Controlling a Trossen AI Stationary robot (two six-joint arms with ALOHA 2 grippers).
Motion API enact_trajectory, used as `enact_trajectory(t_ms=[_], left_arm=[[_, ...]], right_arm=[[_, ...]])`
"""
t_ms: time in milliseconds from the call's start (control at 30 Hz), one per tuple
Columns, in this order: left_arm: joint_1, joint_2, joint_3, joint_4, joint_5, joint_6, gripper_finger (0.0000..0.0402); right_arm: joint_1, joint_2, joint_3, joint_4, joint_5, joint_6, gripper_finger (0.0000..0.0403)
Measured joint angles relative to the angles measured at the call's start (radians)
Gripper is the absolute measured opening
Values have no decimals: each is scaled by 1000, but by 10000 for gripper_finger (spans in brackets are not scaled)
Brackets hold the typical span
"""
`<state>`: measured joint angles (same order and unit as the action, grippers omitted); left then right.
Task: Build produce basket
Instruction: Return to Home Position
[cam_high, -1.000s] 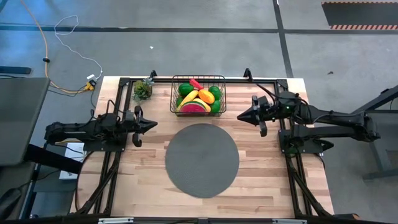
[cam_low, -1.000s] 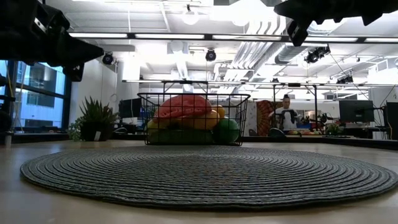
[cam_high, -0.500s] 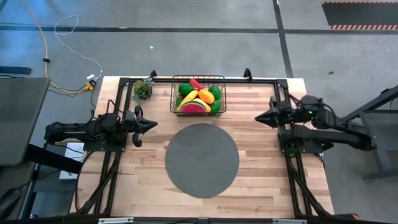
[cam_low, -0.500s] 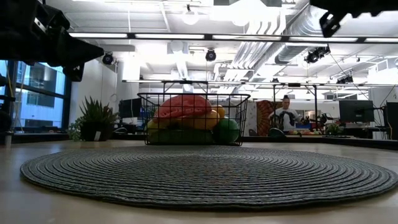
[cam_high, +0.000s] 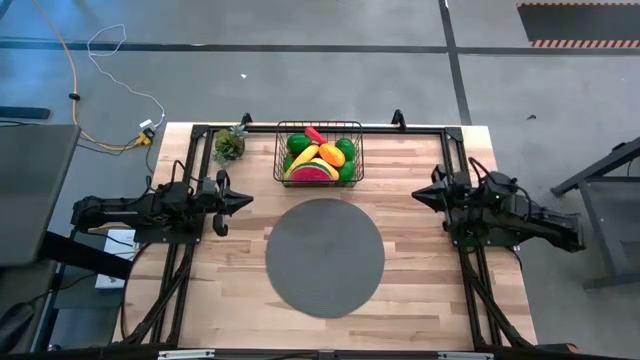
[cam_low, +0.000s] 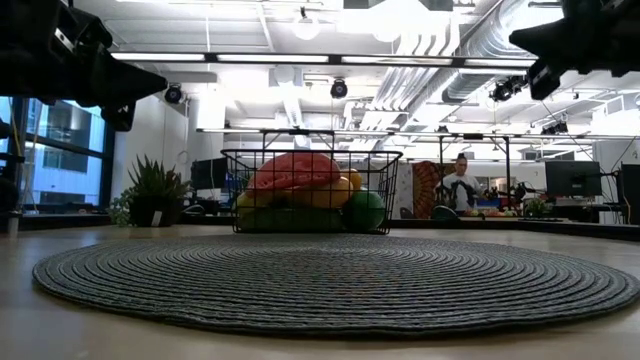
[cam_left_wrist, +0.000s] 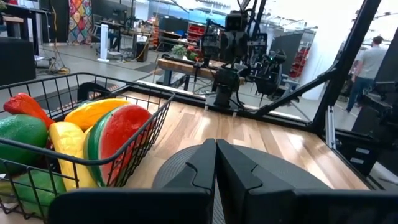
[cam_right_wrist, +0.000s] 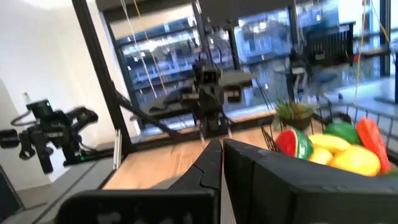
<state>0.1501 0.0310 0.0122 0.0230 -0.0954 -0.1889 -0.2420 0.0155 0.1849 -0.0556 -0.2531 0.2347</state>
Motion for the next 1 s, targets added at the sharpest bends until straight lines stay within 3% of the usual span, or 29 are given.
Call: enact_trajectory(t_ms=[367,667,833,1000], left_arm=[[0,3,1,0,-1,0,1],[0,3,1,0,-2,0,1],[0,3,1,0,-2,0,1],[0,3,1,0,-2,1,1]], right_arm=[[0,-14,-172,207,13,-15,0],[10,-13,-175,96,92,-21,0],[96,-13,-175,95,107,-27,0],[160,-13,-175,80,189,-32,0]])
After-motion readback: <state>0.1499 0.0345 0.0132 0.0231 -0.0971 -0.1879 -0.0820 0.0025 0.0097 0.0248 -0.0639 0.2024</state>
